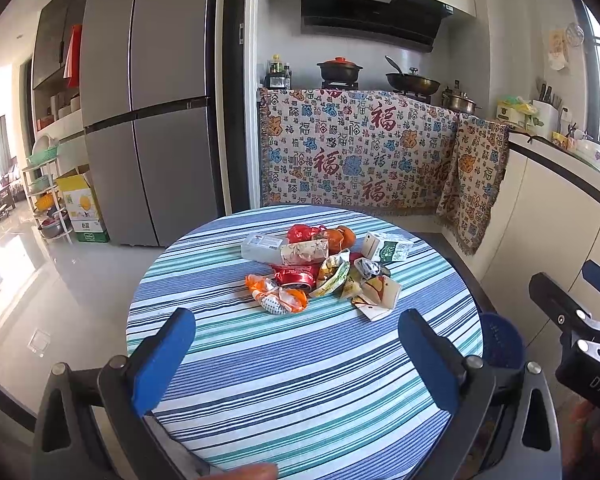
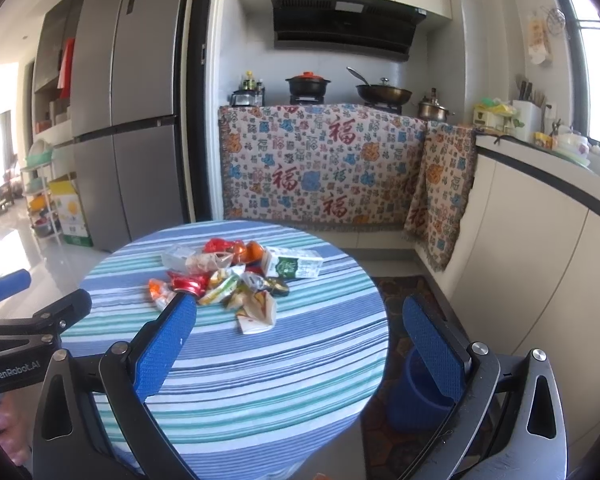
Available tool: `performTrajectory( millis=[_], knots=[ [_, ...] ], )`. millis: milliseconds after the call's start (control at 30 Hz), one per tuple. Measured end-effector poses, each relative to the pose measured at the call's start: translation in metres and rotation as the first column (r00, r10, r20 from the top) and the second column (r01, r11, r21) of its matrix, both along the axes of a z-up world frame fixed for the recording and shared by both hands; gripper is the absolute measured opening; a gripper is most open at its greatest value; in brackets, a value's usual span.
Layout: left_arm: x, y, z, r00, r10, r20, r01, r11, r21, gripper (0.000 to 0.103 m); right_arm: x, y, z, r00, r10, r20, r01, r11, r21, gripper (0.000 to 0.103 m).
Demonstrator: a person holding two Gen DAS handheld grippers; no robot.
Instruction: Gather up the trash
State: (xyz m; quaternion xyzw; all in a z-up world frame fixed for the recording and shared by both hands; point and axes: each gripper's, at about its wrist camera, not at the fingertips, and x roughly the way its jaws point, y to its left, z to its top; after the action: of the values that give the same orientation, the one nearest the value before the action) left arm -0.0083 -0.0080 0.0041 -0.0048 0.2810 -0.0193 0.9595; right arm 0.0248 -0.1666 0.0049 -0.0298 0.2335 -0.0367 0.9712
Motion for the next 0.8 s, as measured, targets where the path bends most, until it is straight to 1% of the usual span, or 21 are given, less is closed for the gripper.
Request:
performTrajectory(
  millis=[800],
  knots=[
    [0.0037,-0.0049,0.0009,1.000,-0.018,-0.011,0.018,1.000,0.005,0.103,0.0016,0.0002,-0.0003,1.000,0.000,0.002,0.000,1.000,0.004,0.103]
  ],
)
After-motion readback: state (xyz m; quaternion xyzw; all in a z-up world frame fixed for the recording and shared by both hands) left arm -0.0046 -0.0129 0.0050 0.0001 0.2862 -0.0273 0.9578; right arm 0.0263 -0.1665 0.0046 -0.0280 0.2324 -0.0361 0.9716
